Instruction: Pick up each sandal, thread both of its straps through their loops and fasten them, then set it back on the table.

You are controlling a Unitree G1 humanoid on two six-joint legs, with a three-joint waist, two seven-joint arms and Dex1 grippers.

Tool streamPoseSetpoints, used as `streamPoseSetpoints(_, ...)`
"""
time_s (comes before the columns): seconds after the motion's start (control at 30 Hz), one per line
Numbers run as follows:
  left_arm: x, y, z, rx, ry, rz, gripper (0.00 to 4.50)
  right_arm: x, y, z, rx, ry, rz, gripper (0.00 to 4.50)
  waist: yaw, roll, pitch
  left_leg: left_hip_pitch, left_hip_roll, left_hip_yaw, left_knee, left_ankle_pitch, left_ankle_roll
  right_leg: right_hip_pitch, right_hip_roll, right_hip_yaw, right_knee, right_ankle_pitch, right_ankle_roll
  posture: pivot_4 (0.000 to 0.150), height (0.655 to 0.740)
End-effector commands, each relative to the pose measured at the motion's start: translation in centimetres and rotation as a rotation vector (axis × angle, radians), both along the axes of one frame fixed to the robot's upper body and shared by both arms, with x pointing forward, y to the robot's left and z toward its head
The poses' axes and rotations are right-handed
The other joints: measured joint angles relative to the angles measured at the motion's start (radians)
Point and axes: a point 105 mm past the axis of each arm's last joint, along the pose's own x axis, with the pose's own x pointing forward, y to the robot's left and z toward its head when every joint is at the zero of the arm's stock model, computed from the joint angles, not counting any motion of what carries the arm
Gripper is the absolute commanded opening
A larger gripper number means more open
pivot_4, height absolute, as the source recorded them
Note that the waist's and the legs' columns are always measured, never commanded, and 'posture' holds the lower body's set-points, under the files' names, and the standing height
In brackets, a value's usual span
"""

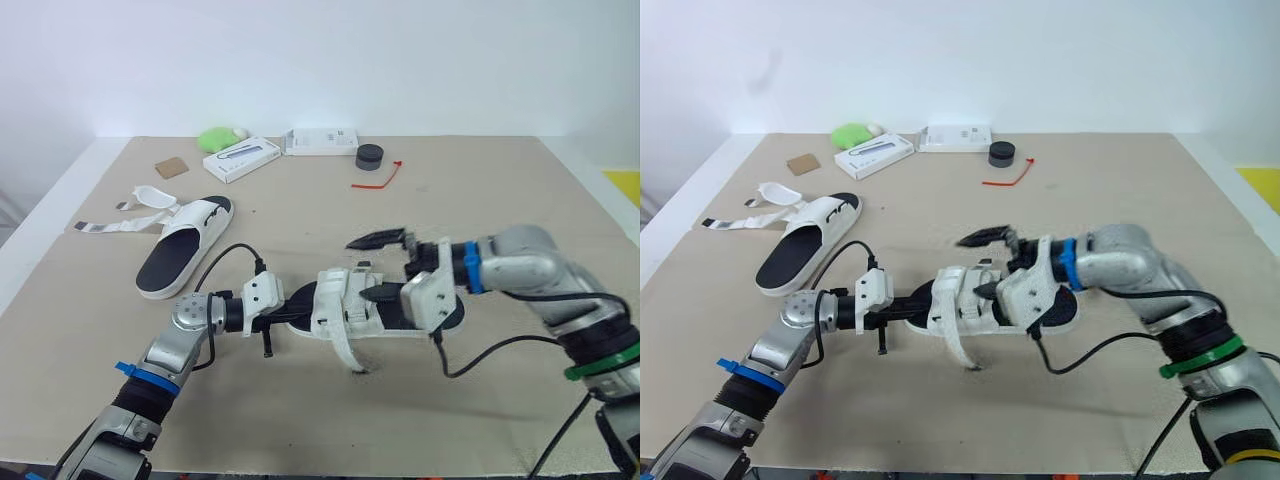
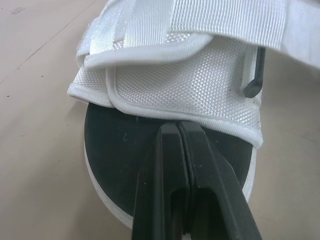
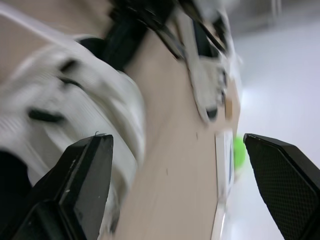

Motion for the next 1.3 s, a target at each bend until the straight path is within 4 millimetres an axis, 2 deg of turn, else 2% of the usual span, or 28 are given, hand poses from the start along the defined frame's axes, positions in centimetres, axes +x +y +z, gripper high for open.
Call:
streamPoseSetpoints(0.03, -2.9, 1.9, -8.3, 0.229, 0.292, 0.001, 0.0, -0.9, -1.0, 3.5, 0.223, 0.258, -0.12, 4.48, 0.0, 0.0, 0.0, 0.0, 0.0, 0.0, 0.0, 0.0, 0.0, 0.0, 0.0, 0.0, 0.0, 0.0, 0.0, 0.15, 0.74)
streamPoseSetpoints(0.13, -2.8, 1.7, -8.2, 0.223, 0.293, -0.003, 0.0, -3.0, -1.9, 4.0, 0.39, 0.774, -0.225, 4.48, 0.001, 0.0, 0.0, 0.0, 0.0, 0.0, 0.0, -0.001, -0.002, 0.001, 0.0, 0.0, 0.0, -0.001, 0.0, 0.15, 0.74)
streamPoseSetpoints(0.17, -2.8, 1.7, -8.2, 0.222, 0.293, -0.004, 0.0, -3.8, -2.0, 3.9, 0.407, 0.898, -0.245, 4.48, 0.002, -0.001, 0.001, 0.0, 0.0, 0.0, 0.0, -0.001, -0.002, 0.001, -0.001, 0.0, -0.001, -0.001, 0.0, 0.15, 0.74)
streamPoseSetpoints(0.2, -2.8, 1.6, -8.1, 0.218, 0.294, -0.004, 0.0, -5.1, -2.0, 3.0, 0.4, 1.073, -0.275, 4.48, 0.002, -0.001, 0.0, 0.0, 0.0, 0.0, 0.0, -0.002, -0.003, 0.002, -0.001, 0.0, -0.001, -0.001, -0.001, 0.15, 0.74)
streamPoseSetpoints(0.23, -2.7, 1.6, -8.1, 0.214, 0.295, -0.004, 0.0, -7.3, -1.9, 1.1, 0.318, 1.269, -0.304, 4.48, 0.002, -0.002, -0.001, 0.0, 0.0, 0.0, 0.0, -0.002, -0.003, 0.002, -0.001, -0.001, -0.001, -0.002, 0.0, 0.15, 0.74)
streamPoseSetpoints(0.3, -2.7, 1.6, -8.0, 0.207, 0.298, -0.004, 0.0, -10.1, -1.5, -1.4, 0.213, 1.455, -0.344, 4.48, 0.006, 0.001, -0.001, 0.001, 0.0, 0.0, 0.001, -0.003, -0.004, 0.002, -0.001, -0.001, -0.001, -0.003, 0.001, 0.15, 0.74)
streamPoseSetpoints(0.43, -2.7, 1.6, -8.0, 0.208, 0.3, -0.007, 0.0, -11.9, -1.0, -3.7, 0.151, 1.535, -0.442, 4.48, 0.004, 0.001, -0.003, 0.0, -0.001, 0.003, 0.002, -0.007, -0.009, -0.002, -0.004, 0.0, -0.002, -0.008, 0.003, 0.15, 0.74)
streamPoseSetpoints(0.5, -2.7, 1.5, -7.9, 0.207, 0.301, -0.008, 0.0, -11.9, -0.6, -4.8, 0.148, 1.545, -0.493, 4.48, 0.003, -0.002, -0.003, 0.0, -0.001, 0.003, 0.003, -0.007, -0.01, -0.002, -0.004, -0.001, -0.002, -0.008, 0.003, 0.15, 0.74)
streamPoseSetpoints(0.63, -2.7, 1.5, -7.8, 0.207, 0.302, -0.01, 0.0, -10.6, 0.7, -5.4, 0.215, 1.609, -0.557, 4.48, 0.001, -0.005, -0.003, 0.0, 0.0, 0.002, 0.003, -0.007, -0.011, -0.002, -0.004, -0.001, -0.002, -0.008, 0.003, 0.15, 0.74)
streamPoseSetpoints(0.77, -2.9, 1.5, -7.8, 0.205, 0.305, -0.011, 0.0, -9.1, 1.5, -6.1, 0.211, 1.643, -0.65, 4.48, 0.001, -0.005, -0.003, -0.001, 0.0, 0.002, 0.003, -0.007, -0.011, -0.003, -0.003, -0.001, -0.002, -0.008, 0.003, 0.15, 0.74)
streamPoseSetpoints(1.0, -3.3, 1.5, -8.0, 0.201, 0.316, -0.009, 0.0, -7.9, 2.5, -6.8, 0.173, 1.723, -0.756, 4.48, 0.001, -0.004, -0.003, -0.003, 0.0, 0.001, 0.002, -0.008, -0.01, -0.004, -0.002, -0.001, -0.002, -0.009, 0.002, 0.15, 0.74)
streamPoseSetpoints(1.2, -3.3, 1.4, -8.0, 0.2, 0.317, -0.009, 0.0, -7.4, 3.5, -6.4, 0.153, 1.742, -0.765, 4.48, 0.001, -0.003, -0.004, -0.004, 0.0, 0.001, 0.002, -0.008, -0.009, -0.005, -0.002, -0.001, -0.002, -0.009, 0.002, 0.15, 0.74)
streamPoseSetpoints(1.3, -3.3, 1.3, -7.9, 0.198, 0.316, -0.008, 0.0, -6.7, 3.8, -7.0, 0.139, 1.738, -0.798, 4.48, 0.001, -0.002, -0.005, -0.004, 0.001, 0.0, 0.002, -0.008, -0.009, -0.005, -0.001, -0.001, -0.002, -0.009, 0.001, 0.15, 0.74)
